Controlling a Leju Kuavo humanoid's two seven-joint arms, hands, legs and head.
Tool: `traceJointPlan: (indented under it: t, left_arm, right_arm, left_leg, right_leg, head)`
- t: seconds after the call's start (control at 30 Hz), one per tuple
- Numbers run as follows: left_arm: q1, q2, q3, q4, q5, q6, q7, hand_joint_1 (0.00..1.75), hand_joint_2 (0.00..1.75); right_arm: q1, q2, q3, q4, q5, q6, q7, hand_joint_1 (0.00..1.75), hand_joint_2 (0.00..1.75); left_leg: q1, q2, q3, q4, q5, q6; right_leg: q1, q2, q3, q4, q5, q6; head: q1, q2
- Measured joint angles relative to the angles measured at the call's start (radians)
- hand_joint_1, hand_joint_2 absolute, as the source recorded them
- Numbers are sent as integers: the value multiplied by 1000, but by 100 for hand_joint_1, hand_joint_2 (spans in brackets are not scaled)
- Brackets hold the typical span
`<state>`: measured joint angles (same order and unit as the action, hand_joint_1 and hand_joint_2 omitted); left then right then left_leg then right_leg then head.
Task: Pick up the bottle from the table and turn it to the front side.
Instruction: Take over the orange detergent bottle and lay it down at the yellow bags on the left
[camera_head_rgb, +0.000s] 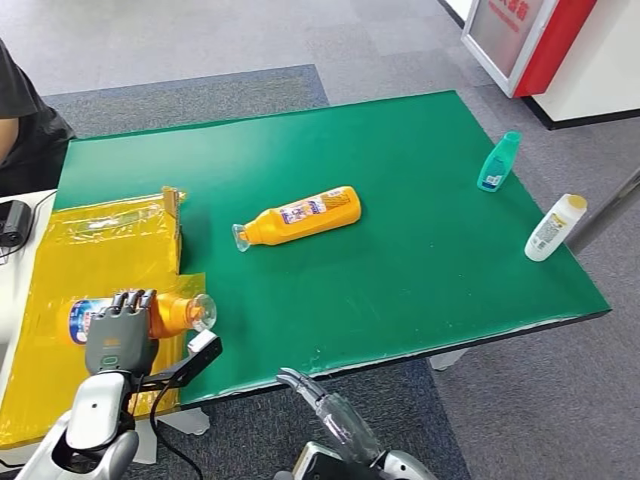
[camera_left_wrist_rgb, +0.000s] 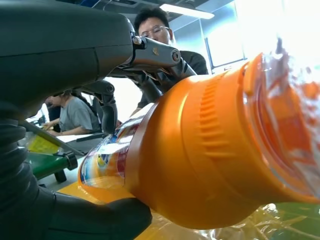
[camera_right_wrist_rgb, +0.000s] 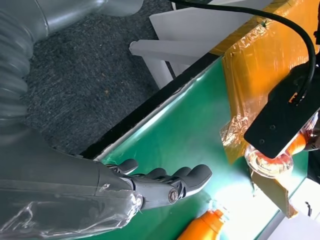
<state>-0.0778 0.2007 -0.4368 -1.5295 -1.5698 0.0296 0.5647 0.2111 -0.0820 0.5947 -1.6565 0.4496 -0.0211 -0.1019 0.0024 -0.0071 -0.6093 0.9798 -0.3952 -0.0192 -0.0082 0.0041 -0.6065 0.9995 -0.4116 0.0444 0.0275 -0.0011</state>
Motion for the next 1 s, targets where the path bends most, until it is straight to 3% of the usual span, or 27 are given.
traceJointPlan:
  t: [0.03, 0.17, 0.2, 0.9, 1.0]
  left_arm:
    - [1, 0, 0, 3, 0, 0, 2, 51, 175]
    - [4, 0, 1, 9, 0, -8, 2, 5, 175]
    - [5, -1, 4, 10, 0, -10, 0, 1, 175]
    - [57, -83, 125, -39, 0, 49, -128, 0, 175]
    - [72, -106, 152, -56, 0, 70, -180, 0, 175]
  right_arm:
    - [0, 0, 0, 1, 0, 0, 0, 0, 175]
    - [-1, 0, 1, 5, -1, 3, 0, 0, 175]
    - [-1, 0, 1, 6, -1, 5, 0, 0, 175]
    - [1, -1, 0, 9, 0, 6, 8, 0, 175]
    - [3, -1, -1, 9, 0, 3, 10, 0, 175]
  left_leg:
    - [0, 0, 0, 0, 0, 0]
    - [0, 0, 0, 0, 0, 0]
    - [0, 0, 0, 0, 0, 0]
    - [0, 0, 0, 0, 0, 0]
    - [0, 0, 0, 0, 0, 0]
  right_leg:
    - [0, 0, 0, 0, 0, 0]
    - [0, 0, 0, 0, 0, 0]
    - [0, 0, 0, 0, 0, 0]
    - [0, 0, 0, 0, 0, 0]
    - [0, 0, 0, 0, 0, 0]
  head:
    - [0, 0]
    - [0, 0]
    - [0, 0]
    - [0, 0]
    - [0, 0]
